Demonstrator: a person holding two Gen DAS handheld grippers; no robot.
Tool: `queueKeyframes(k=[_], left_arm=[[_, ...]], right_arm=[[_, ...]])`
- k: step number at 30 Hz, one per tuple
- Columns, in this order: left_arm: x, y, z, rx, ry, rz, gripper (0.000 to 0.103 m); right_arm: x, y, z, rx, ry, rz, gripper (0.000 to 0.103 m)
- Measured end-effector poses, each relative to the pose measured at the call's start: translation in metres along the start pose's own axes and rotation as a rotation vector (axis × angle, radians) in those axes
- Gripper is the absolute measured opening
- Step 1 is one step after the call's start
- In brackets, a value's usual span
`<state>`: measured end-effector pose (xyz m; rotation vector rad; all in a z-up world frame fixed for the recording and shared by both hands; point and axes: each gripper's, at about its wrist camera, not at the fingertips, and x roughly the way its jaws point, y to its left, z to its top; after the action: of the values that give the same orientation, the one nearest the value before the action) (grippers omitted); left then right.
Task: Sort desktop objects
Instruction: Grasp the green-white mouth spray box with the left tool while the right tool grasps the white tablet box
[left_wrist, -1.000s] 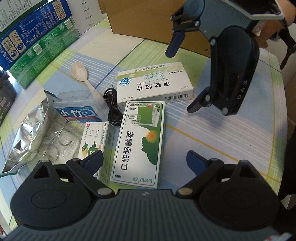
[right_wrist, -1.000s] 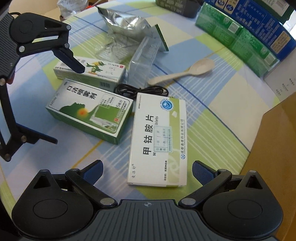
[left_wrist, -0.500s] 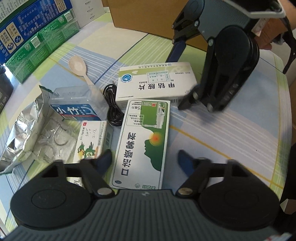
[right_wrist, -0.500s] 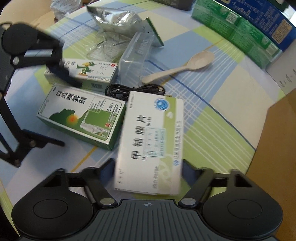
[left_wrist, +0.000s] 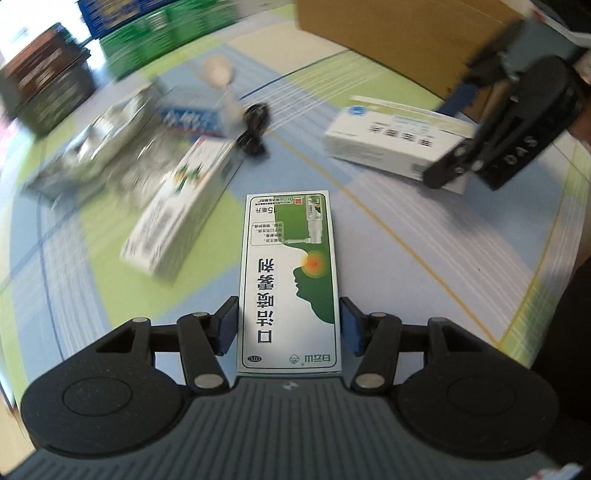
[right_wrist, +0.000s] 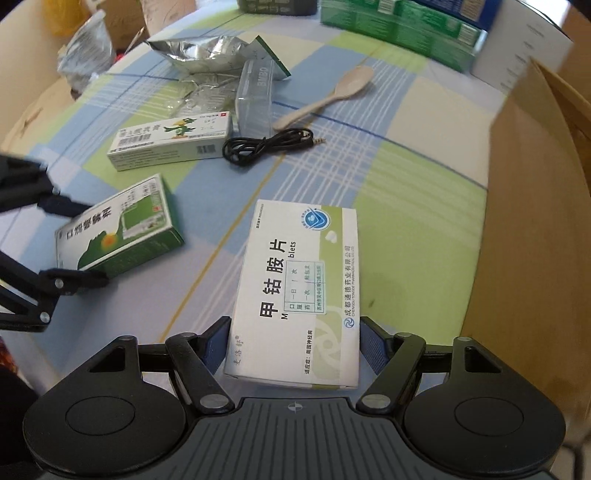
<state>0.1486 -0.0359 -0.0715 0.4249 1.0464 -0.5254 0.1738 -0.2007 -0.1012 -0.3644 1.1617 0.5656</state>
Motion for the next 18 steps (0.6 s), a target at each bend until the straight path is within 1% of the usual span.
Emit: queueKeyframes(k=[4, 6, 8, 10, 14, 18], left_arm=[[-0.009, 0.001, -0.015, -0.093, -0.033, 0.017, 0.053], [-0.012, 0.004, -0.019, -0.133, -0.047, 0.025, 0.059], [-0.014, 0.007, -0.019, -0.155, -0.064, 0.033, 0.062], [-0.013, 0.005, -0.016, -0.147, -0.073, 0.041, 0.063], [-0.009, 0.001, -0.007, -0.131, -0.101, 0.056, 0.063], [0.000, 0.001, 0.003, -0.140, -0.097, 0.050, 0.062]], right_arm=[[-0.005, 0.009, -0.012, 0.007, -0.017, 0.016, 0.070], [-0.004, 0.008, -0.015, 0.017, -0.031, 0.012, 0.072], [-0.003, 0.004, -0.016, 0.039, -0.042, 0.014, 0.076], [-0.001, 0.002, -0.016, 0.049, -0.044, 0.017, 0.078], [0.003, -0.002, -0.010, 0.056, -0.053, 0.022, 0.078], [0.010, 0.000, -0.005, 0.047, -0.046, 0.024, 0.078]])
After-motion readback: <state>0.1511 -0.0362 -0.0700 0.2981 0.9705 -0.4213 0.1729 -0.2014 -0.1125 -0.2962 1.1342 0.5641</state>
